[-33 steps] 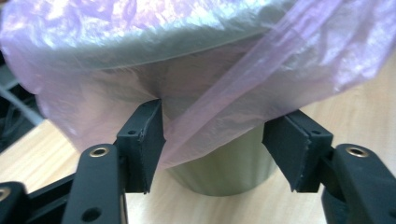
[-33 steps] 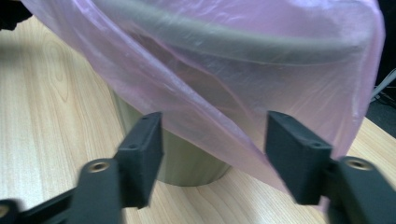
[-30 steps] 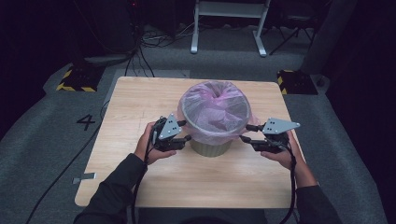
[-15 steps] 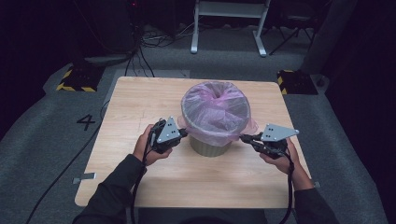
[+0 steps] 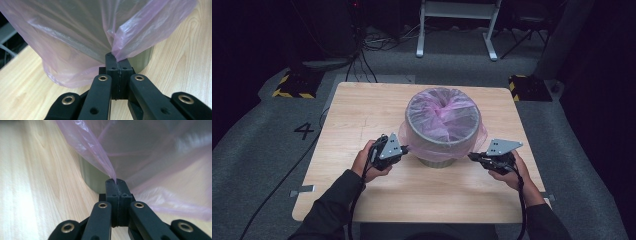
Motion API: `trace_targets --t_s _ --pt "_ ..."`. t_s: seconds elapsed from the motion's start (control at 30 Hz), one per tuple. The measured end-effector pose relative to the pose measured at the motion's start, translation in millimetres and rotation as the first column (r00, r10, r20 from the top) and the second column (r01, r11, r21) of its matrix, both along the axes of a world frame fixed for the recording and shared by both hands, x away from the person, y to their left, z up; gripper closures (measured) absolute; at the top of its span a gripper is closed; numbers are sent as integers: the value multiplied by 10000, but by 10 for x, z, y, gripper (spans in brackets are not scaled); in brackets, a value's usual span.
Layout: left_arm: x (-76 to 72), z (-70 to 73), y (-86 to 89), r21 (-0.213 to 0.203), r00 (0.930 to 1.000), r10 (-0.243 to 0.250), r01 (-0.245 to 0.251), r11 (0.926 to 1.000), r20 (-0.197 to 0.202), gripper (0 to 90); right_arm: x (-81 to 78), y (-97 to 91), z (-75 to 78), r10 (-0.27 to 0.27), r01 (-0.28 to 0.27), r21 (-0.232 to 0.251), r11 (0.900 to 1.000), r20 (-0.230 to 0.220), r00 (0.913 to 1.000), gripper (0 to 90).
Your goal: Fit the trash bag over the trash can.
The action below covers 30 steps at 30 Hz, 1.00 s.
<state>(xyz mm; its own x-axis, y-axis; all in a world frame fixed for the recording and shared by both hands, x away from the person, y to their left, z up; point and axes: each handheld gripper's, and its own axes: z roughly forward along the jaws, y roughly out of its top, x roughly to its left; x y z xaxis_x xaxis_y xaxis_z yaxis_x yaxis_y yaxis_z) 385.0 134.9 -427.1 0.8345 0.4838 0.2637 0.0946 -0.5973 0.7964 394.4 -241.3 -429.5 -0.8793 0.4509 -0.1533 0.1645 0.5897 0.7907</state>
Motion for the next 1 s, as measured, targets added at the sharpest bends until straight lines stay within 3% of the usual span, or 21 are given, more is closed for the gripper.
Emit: trace_targets --t_s 0.13,0.27,0.33,0.47,0.8,0.9,0.97,1.0 --pt "75 -104 -23 407 9998 187 -182 9990 -114 900 115 -14 -142 -287 276 -254 9993 -417 9987 900" --pt "164 -214 -31 202 9984 375 -366 9991 -430 899 209 -39 -247 -568 543 -423 9976 -587 9967 900" --pt "193 -264 -50 284 9979 390 -376 9989 -513 899 254 -58 -285 -637 620 -245 9978 -744 9952 900" --pt "262 -343 -73 429 9963 489 -459 9980 -709 899 348 -66 -380 -896 858 -432 9954 -966 9913 900" --pt "356 -487 -116 477 9892 718 -662 9967 -1278 878 459 -78 -531 -1290 1228 -449 9914 -1848 9743 900" --pt "342 -496 -86 137 9859 1089 -1080 9941 -1271 706 464 -90 -571 -1389 1342 -374 9902 -1895 9720 900" --pt "328 -480 -45 22 9829 1299 -1307 9914 -1305 474 464 -109 -595 -1541 1491 -408 9880 -1912 9694 893" --pt "311 -470 -11 -85 9805 1312 -1339 9910 -1464 401 464 -122 -595 -1620 1575 -383 9868 -1925 9678 852"
